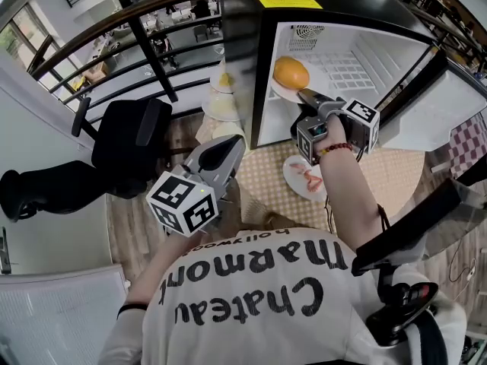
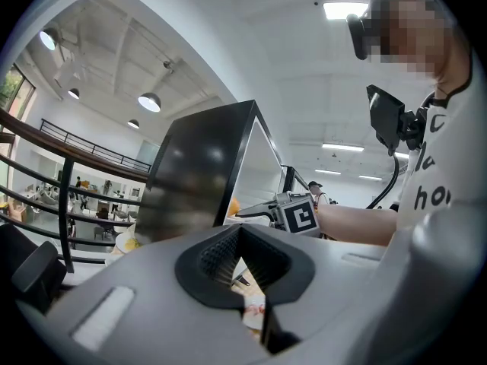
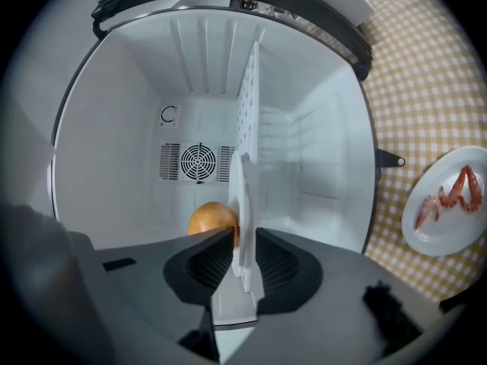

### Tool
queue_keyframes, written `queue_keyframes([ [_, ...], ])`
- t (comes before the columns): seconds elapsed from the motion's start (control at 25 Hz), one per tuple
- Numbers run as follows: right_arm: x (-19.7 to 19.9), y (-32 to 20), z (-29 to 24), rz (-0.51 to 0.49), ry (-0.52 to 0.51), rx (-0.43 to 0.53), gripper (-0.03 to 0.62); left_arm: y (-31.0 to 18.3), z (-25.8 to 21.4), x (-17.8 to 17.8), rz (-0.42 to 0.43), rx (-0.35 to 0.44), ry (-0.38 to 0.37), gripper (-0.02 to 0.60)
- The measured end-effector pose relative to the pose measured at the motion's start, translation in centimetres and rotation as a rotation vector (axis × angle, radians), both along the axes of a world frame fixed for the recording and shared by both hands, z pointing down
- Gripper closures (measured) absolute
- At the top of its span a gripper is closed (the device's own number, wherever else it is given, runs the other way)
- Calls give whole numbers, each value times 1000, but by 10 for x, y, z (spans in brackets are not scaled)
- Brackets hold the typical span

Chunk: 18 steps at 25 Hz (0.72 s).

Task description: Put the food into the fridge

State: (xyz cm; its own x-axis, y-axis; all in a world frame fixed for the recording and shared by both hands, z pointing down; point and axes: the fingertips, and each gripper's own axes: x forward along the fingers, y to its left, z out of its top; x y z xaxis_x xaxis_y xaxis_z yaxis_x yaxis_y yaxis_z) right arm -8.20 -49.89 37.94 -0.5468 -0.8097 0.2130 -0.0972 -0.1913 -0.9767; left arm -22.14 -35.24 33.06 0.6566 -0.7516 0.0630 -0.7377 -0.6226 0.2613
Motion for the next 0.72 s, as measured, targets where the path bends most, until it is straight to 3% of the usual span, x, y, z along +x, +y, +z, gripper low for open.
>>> queue_keyframes([
  [0.36,32,1,-3,71,31,10,511,6,-3,11,-6,12,-16,575],
  [0.56,63,8,-13,108,99,73,511,9,-5,22,-27,11,-4,574],
  [0.72,85,18,-21,77,152,162,511,13,-7,38,-41,13,1,574],
])
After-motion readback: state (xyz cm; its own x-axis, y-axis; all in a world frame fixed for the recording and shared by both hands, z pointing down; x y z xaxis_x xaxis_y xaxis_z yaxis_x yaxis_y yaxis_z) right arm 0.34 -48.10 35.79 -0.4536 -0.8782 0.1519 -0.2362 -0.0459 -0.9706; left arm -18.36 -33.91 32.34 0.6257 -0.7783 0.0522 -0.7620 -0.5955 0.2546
